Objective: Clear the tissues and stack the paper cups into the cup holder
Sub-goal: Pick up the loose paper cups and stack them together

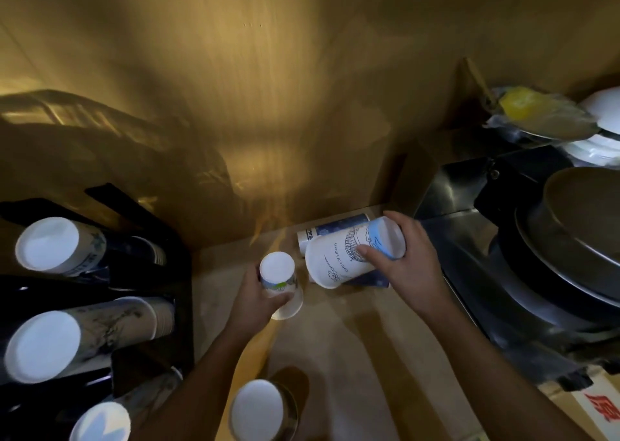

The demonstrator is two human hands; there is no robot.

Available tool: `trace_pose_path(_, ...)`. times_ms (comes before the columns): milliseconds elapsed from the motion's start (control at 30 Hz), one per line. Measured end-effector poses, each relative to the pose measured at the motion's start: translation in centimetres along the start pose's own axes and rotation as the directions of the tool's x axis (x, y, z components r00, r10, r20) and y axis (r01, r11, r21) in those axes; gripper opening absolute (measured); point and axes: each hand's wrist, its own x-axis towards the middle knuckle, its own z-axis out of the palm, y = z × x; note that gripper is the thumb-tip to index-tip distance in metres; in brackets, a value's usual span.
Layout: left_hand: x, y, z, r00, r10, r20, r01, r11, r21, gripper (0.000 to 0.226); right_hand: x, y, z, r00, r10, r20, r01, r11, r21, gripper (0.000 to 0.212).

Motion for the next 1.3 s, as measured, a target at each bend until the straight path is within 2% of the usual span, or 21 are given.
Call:
trace_pose_path(133, -0.6, 0.1, 0.2, 0.999, 0.02, 0.043, -0.02, 1.0, -0.012, 0.065, -0.1, -1.7, -0.1, 0.996, -0.092, -0.007, 0.092, 0.995, 0.023, 0.061)
trace_pose_path(300, -1.3, 0.0, 0.3, 0.997, 0.043, 0.069, -0.041, 0.998, -0.038, 0.064, -0.5, -4.1, 0.9, 0.97, -0.233, 0.068, 0.235, 0.972, -0.022, 0.062)
trace_pose_path(400, -1.4, -0.1, 0.2, 0.996, 0.029, 0.089, -0.025, 0.999, -0.046, 0.065, -0.7, -4.7, 2.5, 0.96, -0.232, 0.156, 0.231, 0.973, 0.019, 0.063)
trace_pose_path(500, -1.6, -0.6, -0.2, 0.99, 0.0, 0.141, 0.004, 1.0, -0.03, 0.068, -1.1, -4.3, 4.7, 0.929, -0.215, 0.303, 0.238, 0.97, -0.043, 0.064)
trace_pose_path(567, -1.6, -1.3, -0.6, 0.977, -0.03, 0.213, 0.012, 0.996, 0.085, 0.058, -1.2, -3.4, 6.2, 0.885, -0.238, 0.399, 0.307, 0.944, -0.119, 0.063)
trace_pose_path(600, -1.6, -1.6, -0.9, 0.973, -0.052, 0.225, 0.008, 0.981, 0.192, 0.046, -1.3, -2.9, 7.0, 0.864, -0.231, 0.448, 0.33, 0.931, -0.157, 0.063)
trace_pose_path(667, -1.7, -1.6, -1.3, 0.984, -0.132, 0.118, 0.081, 0.927, 0.365, 0.025, -1.5, -1.8, 8.2, 0.818, -0.189, 0.544, 0.37, 0.897, -0.244, 0.064)
trace_pose_path(700, -1.7, -1.5, -1.5, 0.987, -0.16, 0.03, 0.139, 0.923, 0.358, 0.021, -1.7, -1.2, 8.8, 0.793, -0.165, 0.586, 0.39, 0.877, -0.281, 0.064)
trace_pose_path(767, -1.8, -0.6, -1.7, 0.97, -0.22, -0.103, 0.233, 0.961, 0.147, 0.013, -2.2, -0.1, 9.5, 0.753, -0.11, 0.649, 0.398, 0.862, -0.315, 0.065)
trace_pose_path(833, -2.1, 1.0, -1.8, 0.955, -0.287, -0.076, 0.271, 0.948, -0.165, 0.01, -2.5, 0.6, 9.8, 0.744, -0.082, 0.663, 0.375, 0.872, -0.313, 0.069)
trace_pose_path(900, -2.5, 2.3, -1.9, 0.958, -0.284, 0.025, 0.279, 0.917, -0.283, 0.017, -2.4, 1.1, 10.1, 0.751, -0.09, 0.654, 0.369, 0.879, -0.302, 0.072)
trace_pose_path(1000, -3.0, 3.3, -1.5, 0.971, -0.175, 0.162, 0.209, 0.952, -0.225, 0.026, -2.1, 1.2, 10.5, 0.755, -0.083, 0.65, 0.333, 0.903, -0.272, 0.076)
trace_pose_path(1100, -2.9, 3.3, -1.1, 0.989, -0.102, 0.109, 0.115, 0.986, -0.119, 0.027, -1.9, 1.3, 11.1, 0.757, -0.093, 0.646, 0.318, 0.917, -0.24, 0.076)
trace_pose_path(1167, -2.6, 3.2, -1.3, 0.991, -0.11, 0.071, 0.116, 0.989, -0.09, 0.026, -1.7, 1.4, 11.4, 0.757, -0.096, 0.646, 0.32, 0.917, -0.238, 0.075)
trace_pose_path(1300, -2.1, 3.1, -1.7, 0.988, -0.134, 0.082, 0.138, 0.99, -0.042, 0.026, -1.4, 1.6, 11.9, 0.756, -0.092, 0.648, 0.318, 0.917, -0.241, 0.078)
